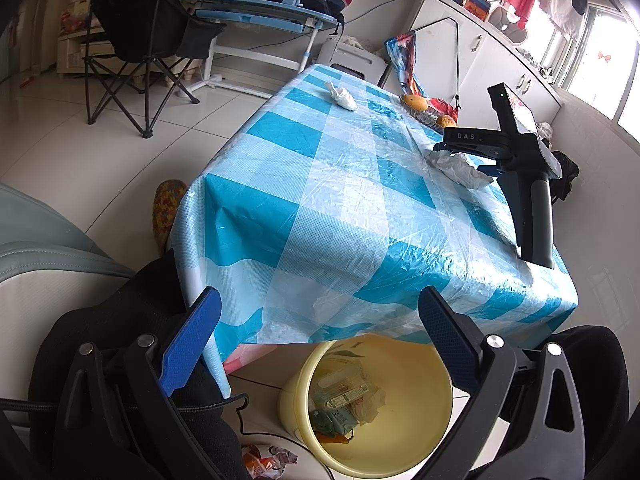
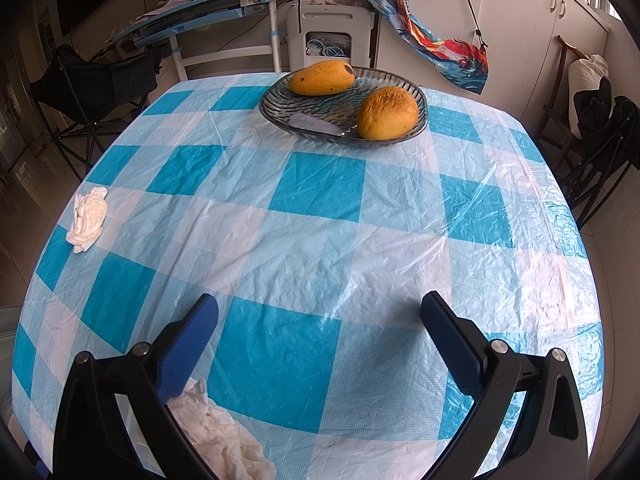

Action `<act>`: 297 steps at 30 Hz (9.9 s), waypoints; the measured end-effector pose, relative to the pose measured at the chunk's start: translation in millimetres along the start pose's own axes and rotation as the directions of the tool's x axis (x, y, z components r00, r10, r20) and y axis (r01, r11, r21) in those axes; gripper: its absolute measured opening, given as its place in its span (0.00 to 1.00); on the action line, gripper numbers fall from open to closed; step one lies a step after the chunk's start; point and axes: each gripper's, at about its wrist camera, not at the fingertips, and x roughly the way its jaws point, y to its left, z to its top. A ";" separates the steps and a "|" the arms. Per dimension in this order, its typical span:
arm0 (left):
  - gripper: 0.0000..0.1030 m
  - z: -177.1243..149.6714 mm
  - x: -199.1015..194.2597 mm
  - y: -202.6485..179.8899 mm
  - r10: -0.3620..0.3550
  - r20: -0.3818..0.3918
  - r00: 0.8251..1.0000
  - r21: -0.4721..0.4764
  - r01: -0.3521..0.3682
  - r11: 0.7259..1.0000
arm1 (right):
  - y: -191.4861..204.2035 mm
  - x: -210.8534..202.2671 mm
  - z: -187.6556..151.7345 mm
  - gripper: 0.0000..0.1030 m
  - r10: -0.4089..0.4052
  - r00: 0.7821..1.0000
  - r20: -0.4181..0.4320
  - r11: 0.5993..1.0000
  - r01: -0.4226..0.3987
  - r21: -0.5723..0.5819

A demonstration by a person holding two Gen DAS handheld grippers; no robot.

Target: Collect trash

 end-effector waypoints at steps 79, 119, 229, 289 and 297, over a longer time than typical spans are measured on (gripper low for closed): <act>0.93 -3.6 3.1 -0.8 0.000 -0.009 1.000 -0.001 0.000 1.000 | -0.1 0.4 0.5 0.94 0.000 1.000 0.000 1.000 0.000 0.000; 0.93 -4.6 4.0 -1.9 0.003 -0.013 1.000 0.004 -0.003 1.000 | -0.2 0.4 0.7 0.94 0.000 1.000 0.000 1.000 0.000 0.000; 0.16 146.6 66.0 -69.2 -0.027 -0.060 0.998 0.105 0.033 0.994 | -16.0 -91.9 -88.5 0.13 0.493 0.863 0.112 0.867 -0.498 0.021; 0.17 -17.3 -43.3 -105.8 -0.093 -0.157 0.983 0.290 0.136 0.947 | 12.0 -160.3 -222.2 0.57 0.371 0.928 0.028 0.928 -0.369 -0.050; 0.47 -21.5 -53.4 -112.0 -0.030 -0.093 0.995 0.323 0.058 0.945 | 4.1 -216.8 -224.3 0.93 0.048 0.924 0.380 0.999 -0.041 -0.027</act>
